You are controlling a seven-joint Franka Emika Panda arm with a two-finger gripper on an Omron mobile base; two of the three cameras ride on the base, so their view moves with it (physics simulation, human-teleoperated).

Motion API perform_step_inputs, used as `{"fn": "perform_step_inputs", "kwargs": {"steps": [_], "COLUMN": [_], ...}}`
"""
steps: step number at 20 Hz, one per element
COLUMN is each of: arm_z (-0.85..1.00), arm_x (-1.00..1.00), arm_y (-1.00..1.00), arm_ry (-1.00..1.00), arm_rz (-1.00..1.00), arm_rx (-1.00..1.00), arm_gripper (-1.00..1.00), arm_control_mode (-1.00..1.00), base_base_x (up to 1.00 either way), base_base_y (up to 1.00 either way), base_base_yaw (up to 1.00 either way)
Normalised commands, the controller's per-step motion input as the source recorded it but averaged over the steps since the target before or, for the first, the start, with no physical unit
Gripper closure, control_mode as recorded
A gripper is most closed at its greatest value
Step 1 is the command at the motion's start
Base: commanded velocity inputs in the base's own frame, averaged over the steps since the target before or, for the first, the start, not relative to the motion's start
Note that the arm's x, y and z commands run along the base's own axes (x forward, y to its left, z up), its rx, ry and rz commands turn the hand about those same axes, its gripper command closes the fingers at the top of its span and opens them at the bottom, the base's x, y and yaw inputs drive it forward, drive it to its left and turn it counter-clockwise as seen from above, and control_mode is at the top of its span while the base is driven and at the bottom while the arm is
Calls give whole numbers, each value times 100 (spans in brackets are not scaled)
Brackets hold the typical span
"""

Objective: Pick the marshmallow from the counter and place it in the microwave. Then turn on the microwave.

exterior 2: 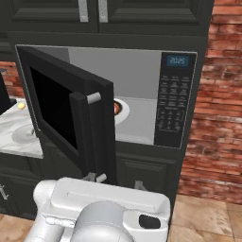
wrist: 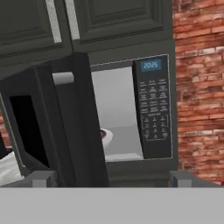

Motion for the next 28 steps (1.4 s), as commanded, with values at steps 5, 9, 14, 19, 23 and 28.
{"fn": "perform_step_inputs", "kwargs": {"steps": [5,9,14,19,23,28], "arm_z": [-11,-9,-8,-7,-14,-14], "arm_x": [27,28,27,20,27,39], "arm_y": [0,0,0,0,0,0], "arm_ry": [0,0,0,1,0,0], "arm_rz": [14,13,8,1,0,2], "arm_rx": [0,0,0,-1,-4,-3], "arm_gripper": [-100,-100,-100,-100,-100,-100], "arm_control_mode": [-100,-100,-100,-100,-100,-100], "base_base_x": [0,0,0,0,0,0], "base_base_y": [0,0,0,0,0,0], "base_base_yaw": [0,0,0,0,0,0]}}
